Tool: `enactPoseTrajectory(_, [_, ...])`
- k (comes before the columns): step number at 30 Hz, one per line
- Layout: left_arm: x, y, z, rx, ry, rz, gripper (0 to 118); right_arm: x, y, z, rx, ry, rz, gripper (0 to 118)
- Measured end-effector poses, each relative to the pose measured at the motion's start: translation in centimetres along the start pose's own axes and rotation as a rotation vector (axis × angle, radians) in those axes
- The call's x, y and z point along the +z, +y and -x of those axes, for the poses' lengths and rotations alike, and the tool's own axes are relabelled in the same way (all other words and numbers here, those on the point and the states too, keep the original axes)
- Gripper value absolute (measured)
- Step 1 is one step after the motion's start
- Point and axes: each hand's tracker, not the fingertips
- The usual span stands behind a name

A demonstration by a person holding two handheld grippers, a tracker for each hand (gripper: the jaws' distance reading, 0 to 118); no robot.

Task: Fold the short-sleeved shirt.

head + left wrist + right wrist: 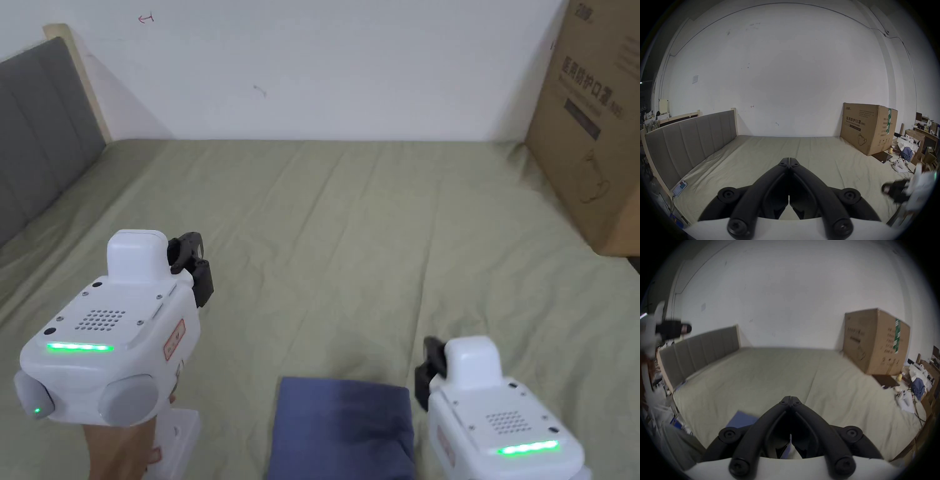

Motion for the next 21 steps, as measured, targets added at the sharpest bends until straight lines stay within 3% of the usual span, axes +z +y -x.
enactPoseTrajectory(5, [0.0,-1.0,0.9,0.012,0.007,0.032,0,-3.4,-5.0,2.6,0.009,0.062,0.156,0])
enactPoseTrajectory(12, [-0.1,-3.4,2.0,0.039,-0.003,0.117,0,-6.9,-9.8,3.8,0.014,0.076,0.308,0])
enactPoseTrajectory(19, [-2.1,-7.8,2.4,0.254,-0.143,0.373,0,-7.5,-10.9,2.5,-0.023,0.102,0.311,0])
enactPoseTrajectory(21, [-3.2,-9.8,2.4,0.344,-0.192,0.492,14,-7.4,-10.9,2.5,-0.035,0.105,0.312,0])
